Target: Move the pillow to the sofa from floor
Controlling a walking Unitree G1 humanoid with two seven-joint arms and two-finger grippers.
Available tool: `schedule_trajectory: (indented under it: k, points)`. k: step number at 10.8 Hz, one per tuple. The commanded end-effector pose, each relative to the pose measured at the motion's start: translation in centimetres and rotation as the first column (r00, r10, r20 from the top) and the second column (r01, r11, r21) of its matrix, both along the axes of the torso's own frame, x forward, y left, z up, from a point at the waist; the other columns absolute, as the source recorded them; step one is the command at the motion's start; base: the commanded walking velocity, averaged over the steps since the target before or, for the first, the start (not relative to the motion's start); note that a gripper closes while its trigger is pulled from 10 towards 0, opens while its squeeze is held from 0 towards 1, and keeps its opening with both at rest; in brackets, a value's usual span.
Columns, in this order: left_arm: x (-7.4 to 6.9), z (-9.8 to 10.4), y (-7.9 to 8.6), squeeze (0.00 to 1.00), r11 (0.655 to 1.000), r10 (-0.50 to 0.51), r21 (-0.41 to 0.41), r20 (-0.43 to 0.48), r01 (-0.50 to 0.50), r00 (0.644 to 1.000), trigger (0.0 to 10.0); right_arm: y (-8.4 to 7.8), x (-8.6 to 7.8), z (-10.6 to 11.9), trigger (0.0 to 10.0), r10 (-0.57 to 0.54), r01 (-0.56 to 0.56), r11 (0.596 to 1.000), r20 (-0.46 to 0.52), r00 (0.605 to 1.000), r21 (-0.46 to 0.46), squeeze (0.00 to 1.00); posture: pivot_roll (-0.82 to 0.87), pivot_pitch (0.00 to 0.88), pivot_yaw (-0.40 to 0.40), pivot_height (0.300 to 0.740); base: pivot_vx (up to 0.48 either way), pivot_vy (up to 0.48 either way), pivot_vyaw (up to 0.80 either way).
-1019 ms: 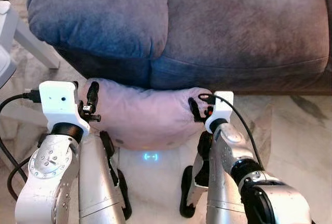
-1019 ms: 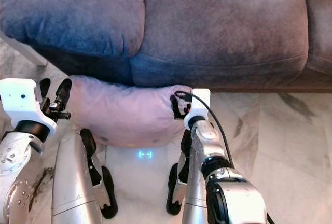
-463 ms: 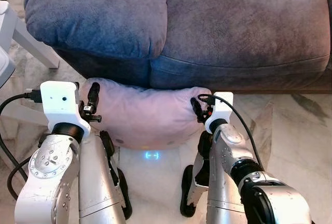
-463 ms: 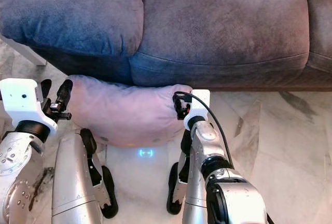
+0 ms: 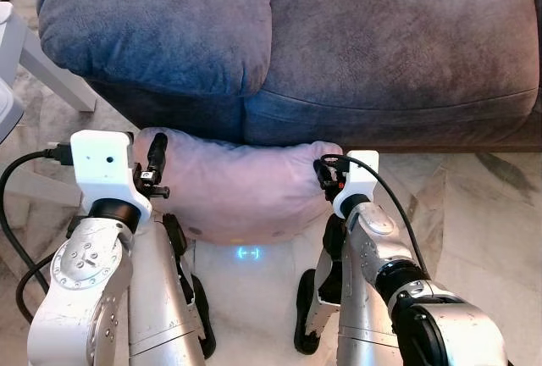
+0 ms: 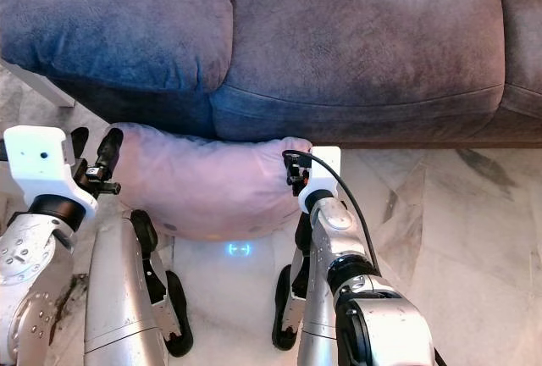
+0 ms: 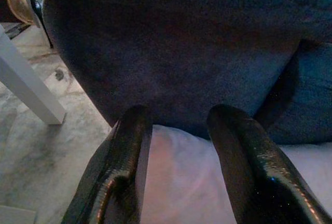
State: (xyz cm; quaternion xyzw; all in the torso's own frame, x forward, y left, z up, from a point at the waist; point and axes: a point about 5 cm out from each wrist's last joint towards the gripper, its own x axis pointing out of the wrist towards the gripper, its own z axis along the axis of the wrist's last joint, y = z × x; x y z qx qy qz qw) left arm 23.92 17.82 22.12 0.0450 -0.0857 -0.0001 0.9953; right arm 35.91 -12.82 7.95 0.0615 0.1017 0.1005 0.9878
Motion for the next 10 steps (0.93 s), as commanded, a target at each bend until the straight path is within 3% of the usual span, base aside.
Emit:
schedule_trajectory:
  k: [1, 5, 8, 9, 10]
  points:
    - [-0.1, -0.8, -0.1, 0.0, 1.0, -0.01, 0.001, -0.036, 0.01, 0.999, 10.0, 0.1, -1.1, -2.0, 0.0, 0.008, -0.01, 1.0, -0.079, 0.997, -0.02, 0.0, 0.25, 0.519, -0.084, 0.468, 0.0, 0.0, 0.0]
    - [0.7, -1.5, -0.1, 0.0, 1.0, -0.009, -0.004, -0.048, 0.009, 0.999, 10.0, 0.3, -0.9, -1.7, 0.0, 0.0, -0.004, 0.999, -0.078, 0.997, -0.041, 0.0, 0.23, 0.498, -0.086, 0.468, 0.0, 0.0, 0.0]
    - [1.9, -3.3, 0.6, 0.0, 1.0, 0.012, -0.003, -0.073, -0.013, 0.997, 10.0, 0.7, -0.1, -0.3, 0.0, 0.016, -0.017, 0.999, -0.019, 1.0, -0.035, 0.0, 0.22, 0.406, -0.101, 0.468, 0.0, 0.0, 0.0]
    - [2.6, -3.8, 0.9, 0.0, 1.0, 0.017, -0.001, -0.076, -0.017, 0.997, 10.0, 0.8, 0.1, 0.1, 10.0, 0.022, -0.022, 0.999, -0.001, 1.0, -0.036, 0.0, 0.21, 0.372, -0.106, 0.468, 0.0, 0.0, 0.0]
    - [3.6, -4.8, 1.4, 0.0, 0.999, 0.033, -0.017, -0.086, -0.034, 0.996, 10.0, 0.8, 0.1, 0.1, 10.0, 0.025, -0.025, 0.999, 0.002, 1.0, -0.029, 0.0, 0.21, 0.331, -0.11, 0.468, 0.0, 0.0, 0.0]
